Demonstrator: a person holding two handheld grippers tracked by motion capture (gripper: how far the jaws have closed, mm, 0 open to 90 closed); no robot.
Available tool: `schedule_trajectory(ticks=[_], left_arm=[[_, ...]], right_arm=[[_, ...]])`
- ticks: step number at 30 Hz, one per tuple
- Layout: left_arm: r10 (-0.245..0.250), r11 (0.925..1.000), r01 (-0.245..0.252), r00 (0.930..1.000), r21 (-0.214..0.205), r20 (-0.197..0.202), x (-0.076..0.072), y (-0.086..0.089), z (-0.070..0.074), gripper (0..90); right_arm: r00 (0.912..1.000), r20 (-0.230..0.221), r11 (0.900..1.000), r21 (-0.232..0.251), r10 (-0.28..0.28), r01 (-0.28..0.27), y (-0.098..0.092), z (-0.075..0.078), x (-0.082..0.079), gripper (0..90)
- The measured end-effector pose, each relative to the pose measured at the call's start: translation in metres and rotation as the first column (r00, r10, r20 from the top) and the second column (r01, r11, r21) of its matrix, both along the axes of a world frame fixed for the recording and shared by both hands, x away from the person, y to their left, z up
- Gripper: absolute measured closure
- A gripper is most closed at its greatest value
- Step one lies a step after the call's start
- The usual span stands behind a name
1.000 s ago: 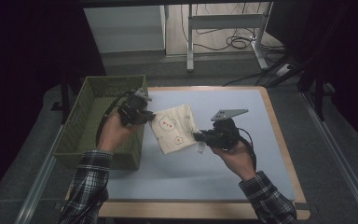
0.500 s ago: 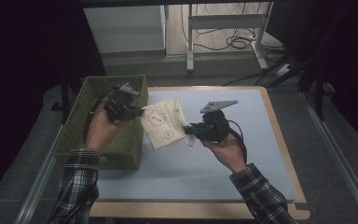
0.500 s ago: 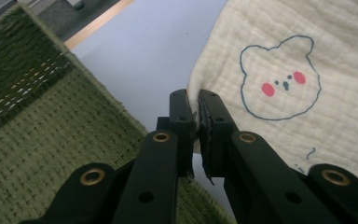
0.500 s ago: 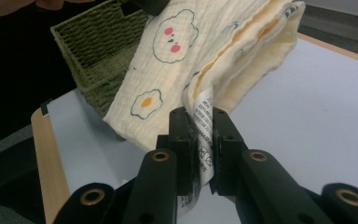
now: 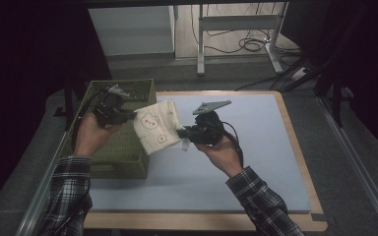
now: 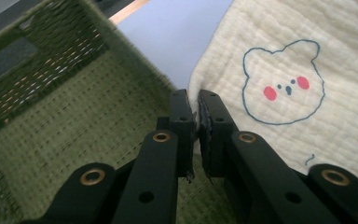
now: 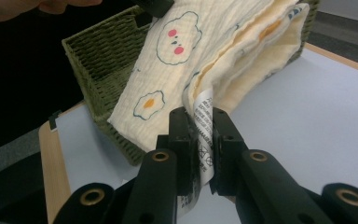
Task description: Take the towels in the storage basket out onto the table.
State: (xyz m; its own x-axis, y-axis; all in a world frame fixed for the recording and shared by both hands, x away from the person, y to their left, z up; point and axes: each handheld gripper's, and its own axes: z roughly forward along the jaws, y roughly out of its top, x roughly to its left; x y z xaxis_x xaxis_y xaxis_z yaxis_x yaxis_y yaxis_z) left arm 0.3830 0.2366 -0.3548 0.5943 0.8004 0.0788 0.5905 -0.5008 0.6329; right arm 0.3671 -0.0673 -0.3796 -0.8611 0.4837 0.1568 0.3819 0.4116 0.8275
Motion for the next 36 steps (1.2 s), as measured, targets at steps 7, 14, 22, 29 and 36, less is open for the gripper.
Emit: schedule_trajectory(ticks=[7,14,22,29,36], left_arm=[[0.04,0.9992,-0.04,0.9992,0.009,0.002,-0.004,0.022,0.002,84.8],[0.083,0.9964,-0.083,0.9966,0.019,0.003,-0.007,0.044,0.001,84.9],[0.125,0.9916,-0.124,0.9921,0.036,-0.011,-0.01,0.065,-0.009,84.9],[0.153,0.9875,-0.152,0.9879,0.043,-0.024,-0.012,0.08,-0.02,84.9],[0.181,0.9828,-0.18,0.9825,0.042,-0.042,-0.015,0.093,-0.032,84.9]], right_arm=[[0.9998,0.005,0.9998,0.006,0.017,-0.017,0.024,0.001,0.0,81.0],[0.9994,0.007,0.9994,0.007,0.034,-0.034,0.046,0.0,0.0,80.9],[0.9983,-0.005,0.9983,0.009,0.057,-0.057,0.081,-0.008,-0.002,80.9],[0.9975,-0.022,0.9977,0.001,0.068,-0.068,0.105,-0.02,-0.004,80.9],[0.997,-0.045,0.9976,-0.025,0.063,-0.064,0.13,-0.038,-0.007,80.9]])
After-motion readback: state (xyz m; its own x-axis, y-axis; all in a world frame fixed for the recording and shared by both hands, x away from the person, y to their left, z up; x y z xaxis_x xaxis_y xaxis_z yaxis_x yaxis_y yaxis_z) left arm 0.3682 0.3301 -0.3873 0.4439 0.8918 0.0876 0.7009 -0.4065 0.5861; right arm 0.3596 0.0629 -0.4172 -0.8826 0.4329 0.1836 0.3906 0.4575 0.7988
